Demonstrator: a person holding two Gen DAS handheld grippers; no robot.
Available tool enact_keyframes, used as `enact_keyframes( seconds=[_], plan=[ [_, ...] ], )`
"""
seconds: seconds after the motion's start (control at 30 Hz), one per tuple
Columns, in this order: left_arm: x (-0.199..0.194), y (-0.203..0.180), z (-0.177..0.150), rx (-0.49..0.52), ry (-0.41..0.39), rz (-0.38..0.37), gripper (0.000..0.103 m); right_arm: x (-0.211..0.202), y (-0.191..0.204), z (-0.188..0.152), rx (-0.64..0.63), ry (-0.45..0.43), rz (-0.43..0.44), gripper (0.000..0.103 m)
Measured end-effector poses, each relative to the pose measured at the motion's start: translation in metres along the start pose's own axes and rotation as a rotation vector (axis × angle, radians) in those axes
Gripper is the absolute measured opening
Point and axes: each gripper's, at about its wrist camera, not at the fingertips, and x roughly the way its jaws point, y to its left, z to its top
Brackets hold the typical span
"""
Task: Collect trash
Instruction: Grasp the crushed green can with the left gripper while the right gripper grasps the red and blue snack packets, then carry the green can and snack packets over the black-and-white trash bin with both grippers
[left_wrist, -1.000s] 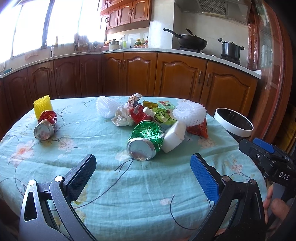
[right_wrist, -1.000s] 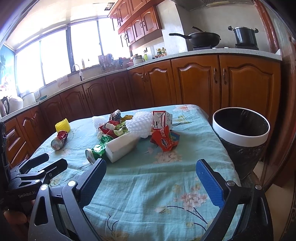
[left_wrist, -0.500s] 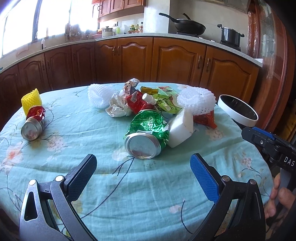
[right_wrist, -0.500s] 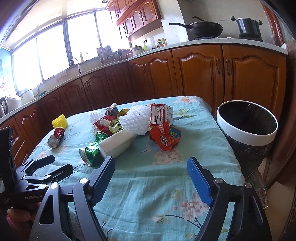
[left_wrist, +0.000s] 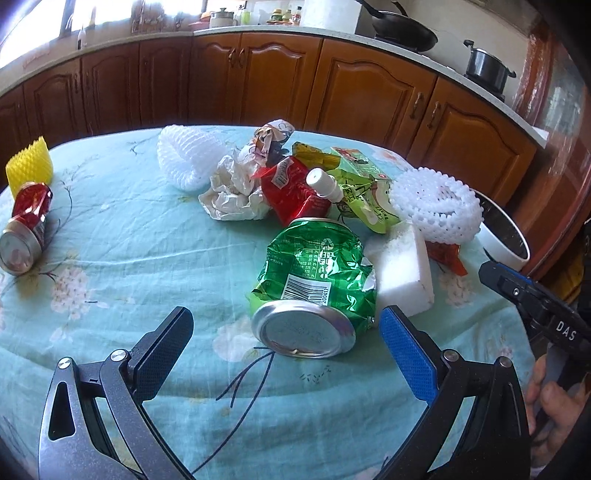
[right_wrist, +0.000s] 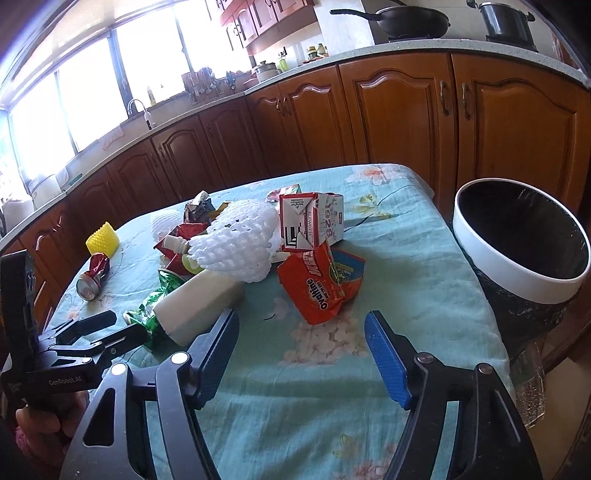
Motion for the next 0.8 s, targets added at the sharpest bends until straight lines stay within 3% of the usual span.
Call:
enact_keyframes(
  seconds=[0.23,0.37,0.4,0.47,0.5,0.6,0.8],
  plan=[
    [0.007,0.021,0.000,-0.166,0.056,-0.079,0.100,0.019,-0.010,0.016,0.024,0.021,0.007,0.067],
    [0.014,0.019,-0.001,-0.154,0.081,-0.083,0.075,0.036,-0.012,0.024,0.023,0.053,-0.001,0.054],
    [0.015,0.016,-0.001,-0.140,0.086,-0.080,0.063,0.040,-0.013,0.025,0.024,0.063,0.000,0.051],
    [0.015,0.012,-0.001,-0.114,0.086,-0.078,0.063,0.048,-0.015,0.028,0.021,0.075,-0.003,0.043],
    [0.014,0.010,-0.001,-0.103,0.080,-0.075,0.062,0.051,-0.015,0.028,0.019,0.081,-0.002,0.027],
    [0.014,0.011,0.001,-0.088,0.067,-0.072,0.062,0.053,-0.015,0.028,0.014,0.082,0.008,0.005],
    [-0.003,0.021,0.001,-0.083,0.020,-0.062,0.061,0.039,-0.011,0.020,0.001,0.068,0.032,0.003]
  ],
)
